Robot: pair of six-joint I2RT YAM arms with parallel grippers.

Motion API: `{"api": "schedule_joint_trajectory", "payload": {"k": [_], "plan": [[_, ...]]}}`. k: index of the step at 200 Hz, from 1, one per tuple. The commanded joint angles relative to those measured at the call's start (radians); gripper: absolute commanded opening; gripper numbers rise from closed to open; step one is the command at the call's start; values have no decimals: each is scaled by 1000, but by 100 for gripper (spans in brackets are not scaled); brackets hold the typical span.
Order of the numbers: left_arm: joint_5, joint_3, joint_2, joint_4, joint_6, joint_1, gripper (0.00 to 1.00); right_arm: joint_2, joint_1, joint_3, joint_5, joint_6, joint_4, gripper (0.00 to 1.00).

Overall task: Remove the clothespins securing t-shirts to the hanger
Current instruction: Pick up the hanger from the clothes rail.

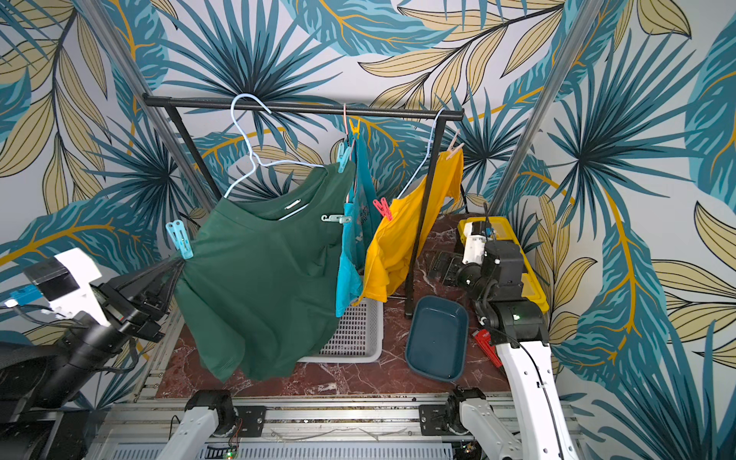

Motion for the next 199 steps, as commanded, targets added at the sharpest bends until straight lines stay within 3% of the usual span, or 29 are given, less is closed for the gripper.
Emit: {"api": "schedule_joint_trajectory", "payload": {"k": [1,47,88,121,199], "plan": [[20,-65,-55,72,20,-4,0,23,6,68,-142,69,-25,99],[40,-167,-102,37,28,-5,0,114,20,298,-287,165,-43,99],[-121,-200,-119,89,-39,-4,0,186,128,454,-287,174,-16,99],[-248,-192,-118,115,-64,-4,0,205,172,439,-235,161,9,99],[-370,-241,-216,160,-74,-4,0,235,191,383,-204,138,29,99]]}}
